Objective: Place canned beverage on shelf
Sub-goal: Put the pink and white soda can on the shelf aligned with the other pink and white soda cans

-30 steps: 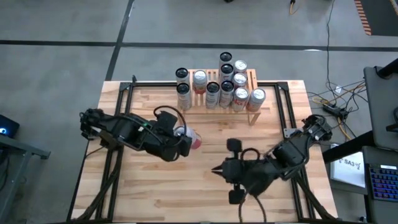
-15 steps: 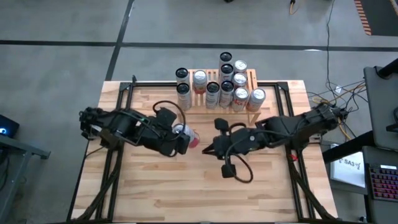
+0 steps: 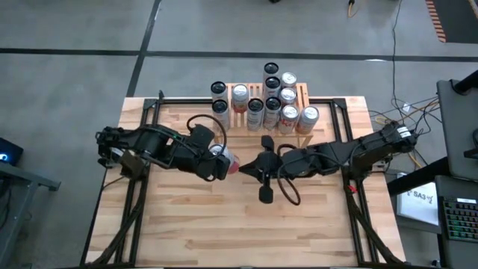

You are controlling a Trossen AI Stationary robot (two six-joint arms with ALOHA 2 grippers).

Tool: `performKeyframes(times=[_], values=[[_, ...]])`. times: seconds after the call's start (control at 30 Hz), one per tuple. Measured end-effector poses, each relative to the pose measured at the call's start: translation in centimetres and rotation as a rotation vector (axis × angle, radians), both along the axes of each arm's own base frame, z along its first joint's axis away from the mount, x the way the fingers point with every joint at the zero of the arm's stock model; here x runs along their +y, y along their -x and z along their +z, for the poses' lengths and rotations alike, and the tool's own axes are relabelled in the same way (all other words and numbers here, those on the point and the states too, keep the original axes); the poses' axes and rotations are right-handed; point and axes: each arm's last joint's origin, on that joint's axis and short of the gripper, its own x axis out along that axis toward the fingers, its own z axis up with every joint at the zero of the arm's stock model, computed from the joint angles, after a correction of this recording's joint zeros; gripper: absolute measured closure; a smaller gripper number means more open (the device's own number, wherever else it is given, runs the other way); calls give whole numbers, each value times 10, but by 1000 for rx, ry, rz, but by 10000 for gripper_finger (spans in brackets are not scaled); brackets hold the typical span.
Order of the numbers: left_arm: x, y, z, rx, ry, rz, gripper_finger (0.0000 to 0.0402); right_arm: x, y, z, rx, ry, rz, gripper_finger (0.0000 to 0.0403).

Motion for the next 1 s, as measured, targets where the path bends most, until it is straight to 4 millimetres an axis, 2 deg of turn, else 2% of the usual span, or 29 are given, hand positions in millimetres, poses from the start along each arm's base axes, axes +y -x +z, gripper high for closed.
performKeyframes(times=[0.1, 0.2, 0.47, 0.67, 0.77, 1.0], values=[[0, 0, 0, 0, 2, 2, 132, 0, -1, -1, 5, 14, 4, 376], [0, 0, 0, -2, 6, 8, 132, 0, -2, -2, 15, 51, 6, 339], [0, 0, 0, -8, 18, 23, 132, -3, -3, -9, 63, 96, -105, 165], [0, 0, 0, -15, 28, 36, 132, -2, -14, -22, 97, 129, -98, 51], [0, -1, 0, -19, 30, 36, 132, -6, -21, -29, 111, 119, -116, 27], [0, -1, 0, -24, 32, 40, 132, -16, -38, -34, 51, 100, -136, 22]])
